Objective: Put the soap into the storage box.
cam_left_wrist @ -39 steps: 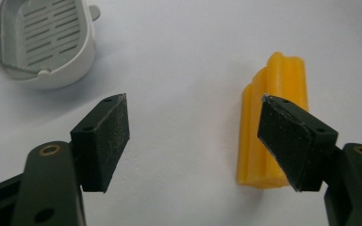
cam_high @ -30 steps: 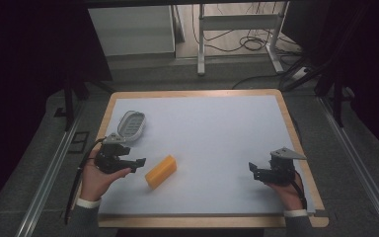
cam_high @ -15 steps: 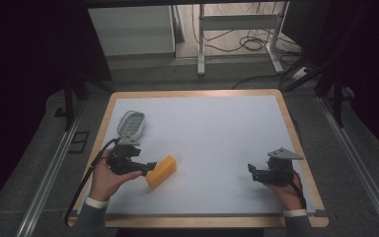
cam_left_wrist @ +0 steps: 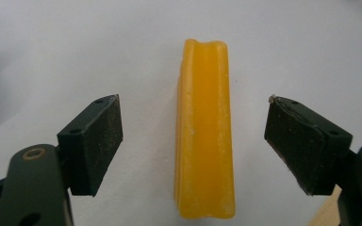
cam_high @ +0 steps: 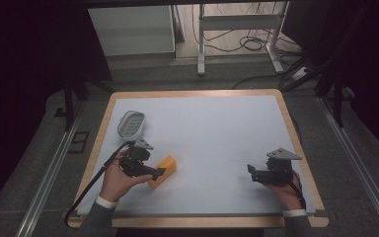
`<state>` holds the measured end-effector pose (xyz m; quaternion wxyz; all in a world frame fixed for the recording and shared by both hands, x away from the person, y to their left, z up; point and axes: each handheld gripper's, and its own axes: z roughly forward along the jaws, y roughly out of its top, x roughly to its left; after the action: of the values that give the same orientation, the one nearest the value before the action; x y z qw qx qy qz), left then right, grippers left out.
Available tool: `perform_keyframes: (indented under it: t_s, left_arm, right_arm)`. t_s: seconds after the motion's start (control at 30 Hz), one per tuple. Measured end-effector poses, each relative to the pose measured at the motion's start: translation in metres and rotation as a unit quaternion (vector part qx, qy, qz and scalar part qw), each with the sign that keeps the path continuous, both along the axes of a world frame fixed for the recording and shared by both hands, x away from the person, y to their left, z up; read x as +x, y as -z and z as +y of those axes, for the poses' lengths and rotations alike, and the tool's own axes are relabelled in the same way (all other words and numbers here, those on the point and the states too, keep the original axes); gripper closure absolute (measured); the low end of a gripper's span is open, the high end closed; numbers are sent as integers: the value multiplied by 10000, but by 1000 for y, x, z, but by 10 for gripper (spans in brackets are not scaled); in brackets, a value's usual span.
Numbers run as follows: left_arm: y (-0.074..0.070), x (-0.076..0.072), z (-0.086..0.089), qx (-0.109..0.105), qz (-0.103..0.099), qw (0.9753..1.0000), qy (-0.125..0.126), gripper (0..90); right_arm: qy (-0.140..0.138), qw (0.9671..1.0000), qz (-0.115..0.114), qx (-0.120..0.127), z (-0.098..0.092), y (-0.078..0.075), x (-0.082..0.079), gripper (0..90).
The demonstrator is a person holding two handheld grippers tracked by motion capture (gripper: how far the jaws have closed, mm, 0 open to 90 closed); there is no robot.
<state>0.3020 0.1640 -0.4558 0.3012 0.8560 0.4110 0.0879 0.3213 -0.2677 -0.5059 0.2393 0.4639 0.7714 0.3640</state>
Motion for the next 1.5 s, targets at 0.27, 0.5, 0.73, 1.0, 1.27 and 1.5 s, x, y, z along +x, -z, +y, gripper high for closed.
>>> perform_keyframes:
  t_s: [0.27,0.5,0.73,1.0,1.27,1.5]
  left_arm:
    - [8,5,-17,238,125,9995,145,231]
    - [20,11,-21,333,217,9992,82,321]
    - [34,15,-20,351,409,9985,76,446]
    - [41,15,-25,472,435,9979,126,561]
    - [40,14,-24,466,445,9978,159,605]
    - [31,18,-15,312,453,9984,123,609]
  right_arm:
    - [-27,10000,6,-72,2,1,0,76]
    - [63,9999,86,-105,1,3,1,76]
    - [54,9999,92,-126,2,3,1,76]
    - [62,9998,146,-140,1,5,2,76]
    - [76,9997,172,-151,1,5,2,76]
    - [116,9997,153,-123,-1,4,2,76]
